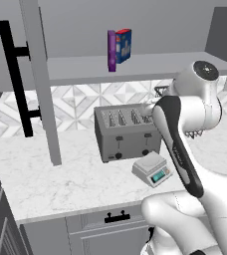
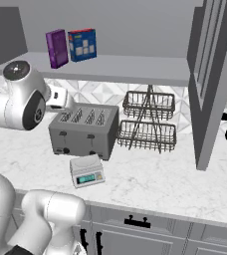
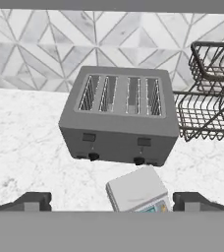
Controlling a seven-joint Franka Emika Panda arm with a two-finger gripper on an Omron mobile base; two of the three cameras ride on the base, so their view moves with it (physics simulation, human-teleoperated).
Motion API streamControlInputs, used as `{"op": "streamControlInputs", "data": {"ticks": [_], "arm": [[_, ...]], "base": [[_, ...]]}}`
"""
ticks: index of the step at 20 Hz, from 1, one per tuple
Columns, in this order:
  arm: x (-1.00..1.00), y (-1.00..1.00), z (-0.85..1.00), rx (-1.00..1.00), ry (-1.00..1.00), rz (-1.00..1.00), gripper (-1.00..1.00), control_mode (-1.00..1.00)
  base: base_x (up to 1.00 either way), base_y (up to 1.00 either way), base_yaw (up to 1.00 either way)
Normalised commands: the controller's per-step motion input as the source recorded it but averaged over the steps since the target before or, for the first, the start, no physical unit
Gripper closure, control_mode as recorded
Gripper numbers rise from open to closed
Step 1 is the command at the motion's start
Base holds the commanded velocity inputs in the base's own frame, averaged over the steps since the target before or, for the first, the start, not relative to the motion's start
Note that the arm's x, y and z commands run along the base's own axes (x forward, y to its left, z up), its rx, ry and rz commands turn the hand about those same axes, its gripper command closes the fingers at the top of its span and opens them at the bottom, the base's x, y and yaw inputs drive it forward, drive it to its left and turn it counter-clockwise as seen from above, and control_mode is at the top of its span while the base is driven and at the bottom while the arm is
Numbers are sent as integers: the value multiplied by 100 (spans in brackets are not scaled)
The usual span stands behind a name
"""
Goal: Pick the cereal and place it on the digital scale for weighing, and close the cabinet.
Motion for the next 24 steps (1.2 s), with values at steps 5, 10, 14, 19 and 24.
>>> {"op": "streamControlInputs", "data": {"ticks": [5,10,14,19,24], "arm": [[-4,26,55,1,-28,0,-100,-100],[-1,27,55,2,-25,1,-100,-100],[0,7,73,0,-22,4,-100,-100],[0,5,57,3,-9,0,-100,-100],[11,18,45,0,-5,0,-100,-100]], "base": [[0,0,0],[0,0,0],[0,0,0],[0,0,0],[0,0,0]]}}
